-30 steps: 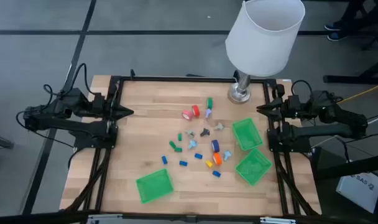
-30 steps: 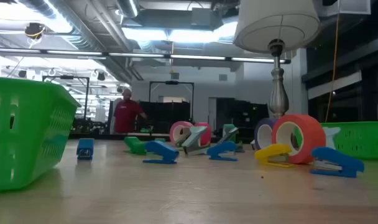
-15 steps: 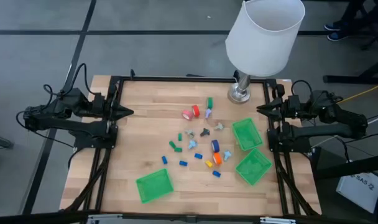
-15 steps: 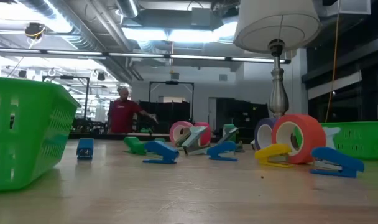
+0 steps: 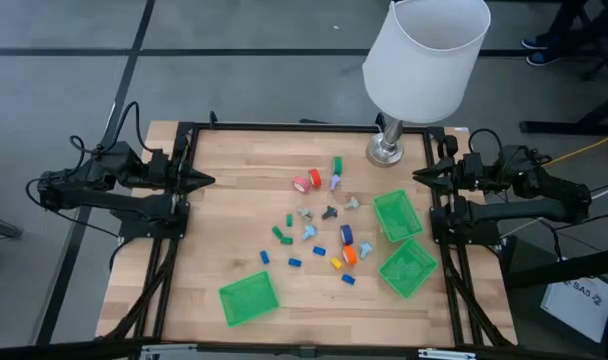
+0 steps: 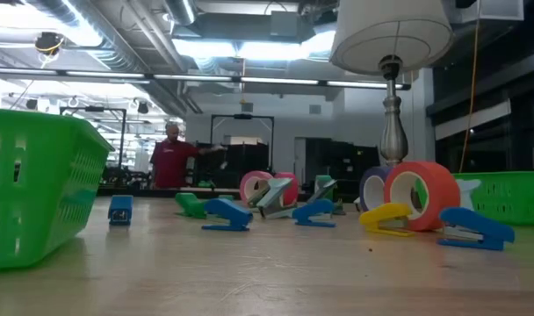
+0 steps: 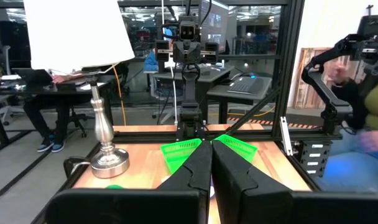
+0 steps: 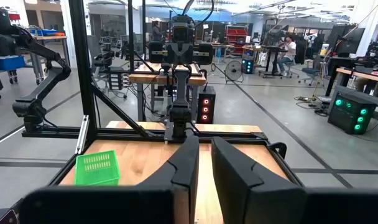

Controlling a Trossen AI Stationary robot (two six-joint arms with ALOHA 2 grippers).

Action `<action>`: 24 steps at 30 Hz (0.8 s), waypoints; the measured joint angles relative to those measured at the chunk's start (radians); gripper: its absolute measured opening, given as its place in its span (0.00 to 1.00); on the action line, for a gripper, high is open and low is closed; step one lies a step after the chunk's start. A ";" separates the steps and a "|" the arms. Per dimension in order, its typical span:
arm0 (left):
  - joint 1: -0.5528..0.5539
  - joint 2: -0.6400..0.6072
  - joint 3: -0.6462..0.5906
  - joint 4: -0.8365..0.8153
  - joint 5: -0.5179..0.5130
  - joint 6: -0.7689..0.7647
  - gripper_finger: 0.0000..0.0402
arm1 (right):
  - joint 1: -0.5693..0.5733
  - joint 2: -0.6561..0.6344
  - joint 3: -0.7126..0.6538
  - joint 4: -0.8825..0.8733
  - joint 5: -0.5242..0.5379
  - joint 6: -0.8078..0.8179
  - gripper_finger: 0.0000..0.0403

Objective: Pick and place Stapler, Stapler remover, tape

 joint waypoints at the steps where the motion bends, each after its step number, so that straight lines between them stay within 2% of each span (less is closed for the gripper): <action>1: 0.000 0.000 0.000 0.000 0.000 0.000 0.02 | 0.000 0.000 0.000 0.000 0.000 0.000 0.12; 16: 0.000 0.000 0.000 0.000 0.000 0.000 0.02 | 0.000 0.000 0.000 0.000 0.000 0.001 0.12; 21: 0.000 0.000 0.000 0.000 0.000 0.000 0.02 | 0.000 0.004 0.000 0.037 -0.011 0.185 0.12; 24: 0.000 0.000 0.000 0.000 0.000 0.000 0.02 | 0.000 0.020 0.000 0.048 -0.052 0.229 0.12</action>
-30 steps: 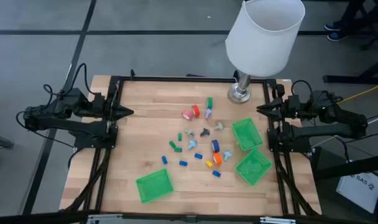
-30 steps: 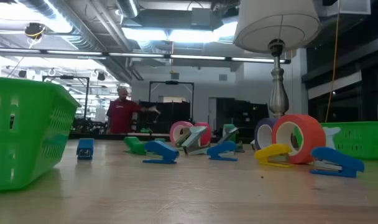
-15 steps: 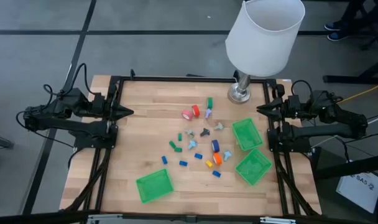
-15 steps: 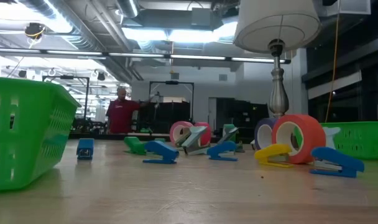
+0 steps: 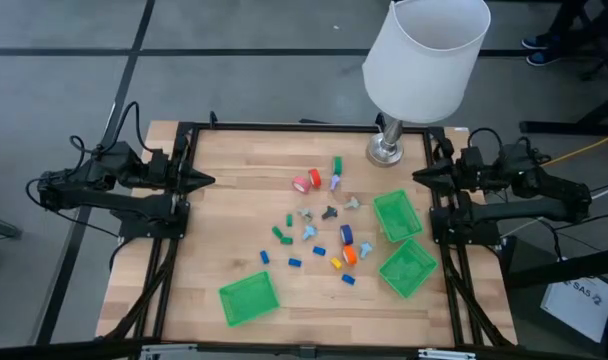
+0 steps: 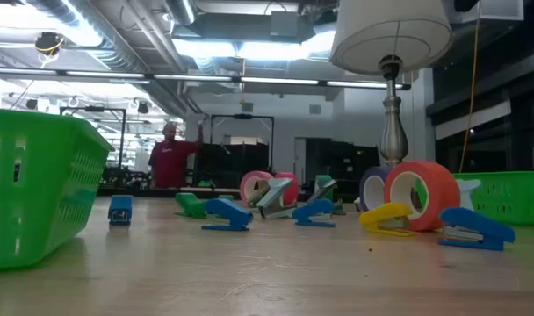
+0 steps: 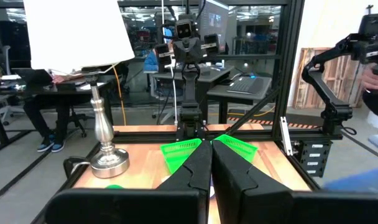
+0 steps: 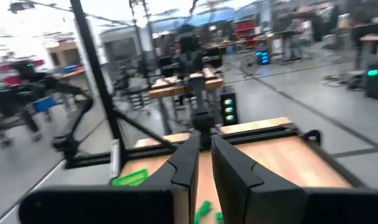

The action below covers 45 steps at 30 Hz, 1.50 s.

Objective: Pick and place Stapler, Stapler remover, tape
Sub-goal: Put the blue tape into the top right green bin

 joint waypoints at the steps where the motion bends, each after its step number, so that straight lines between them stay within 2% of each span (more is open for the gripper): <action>1: 0.000 0.000 0.000 0.000 0.000 0.000 0.02 | 0.000 0.012 0.000 0.011 -0.029 0.000 0.12; 6: 0.000 0.000 0.000 0.000 0.000 0.000 0.01 | 0.000 0.131 -0.015 0.157 -0.165 -0.038 0.12; 14: 0.000 0.000 0.000 0.000 0.000 0.000 0.02 | 0.002 0.427 -0.018 0.296 -0.177 -0.073 0.12; 19: 0.000 0.000 0.000 0.000 0.000 0.000 0.02 | 0.002 0.555 -0.018 0.296 -0.176 -0.144 0.12; 25: 0.000 0.000 0.000 0.000 0.000 0.000 0.01 | 0.002 0.649 -0.018 0.273 -0.176 -0.221 0.12; 31: 0.000 0.000 0.000 0.000 0.000 0.000 0.02 | 0.002 0.738 -0.014 0.258 -0.176 -0.172 0.12; 36: 0.000 0.000 0.000 0.000 0.000 0.000 0.02 | 0.004 0.805 0.022 0.134 -0.176 -0.135 0.13; 39: 0.000 0.000 0.000 0.000 0.000 0.000 0.02 | 0.020 0.850 0.059 0.066 -0.177 -0.081 0.15; 45: 0.000 0.000 0.000 0.000 0.000 0.000 0.02 | 0.059 0.937 0.117 0.083 -0.228 -0.067 0.22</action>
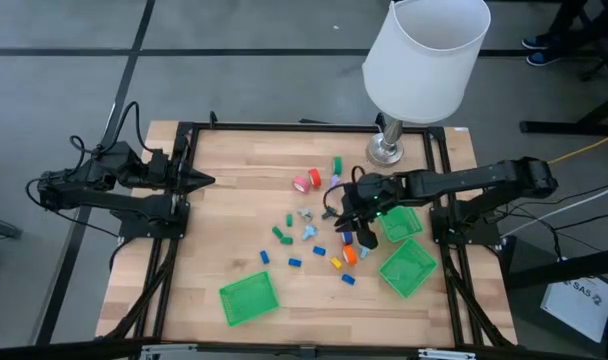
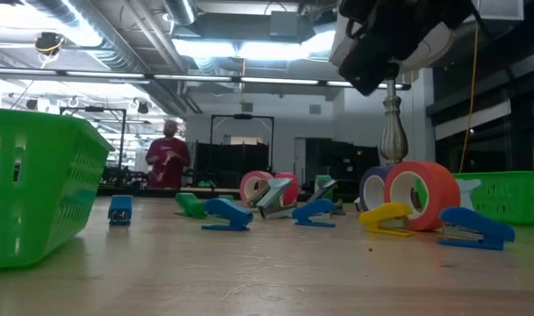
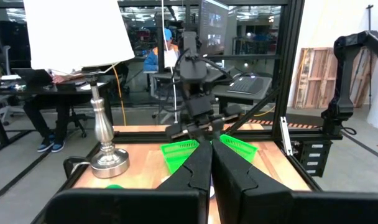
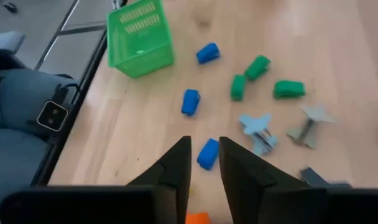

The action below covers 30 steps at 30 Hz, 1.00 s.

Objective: Pick and place Stapler, Stapler remover, tape
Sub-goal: Put the blue tape into the top right green bin

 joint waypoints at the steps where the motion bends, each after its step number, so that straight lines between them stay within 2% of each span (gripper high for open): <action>1: 0.000 0.000 0.000 0.000 0.000 0.000 0.02 | 0.003 0.011 0.009 0.000 0.000 -0.001 0.23; 9: 0.000 0.000 0.000 0.000 0.000 0.000 0.02 | 0.005 0.073 0.026 -0.036 0.000 0.003 0.33; 16: 0.000 0.000 0.000 0.000 0.000 0.000 0.02 | 0.005 0.092 0.026 -0.146 0.000 0.345 0.40; 22: 0.000 0.000 0.000 0.000 0.000 0.000 0.02 | 0.005 0.092 0.026 -0.285 -0.031 0.792 0.39; 25: 0.000 0.000 0.000 0.000 0.000 0.000 0.01 | 0.005 0.092 0.026 -0.293 -0.045 0.875 0.39; 30: 0.000 0.000 0.000 0.000 0.000 0.000 0.02 | 0.003 0.093 0.026 -0.313 -0.010 0.913 0.39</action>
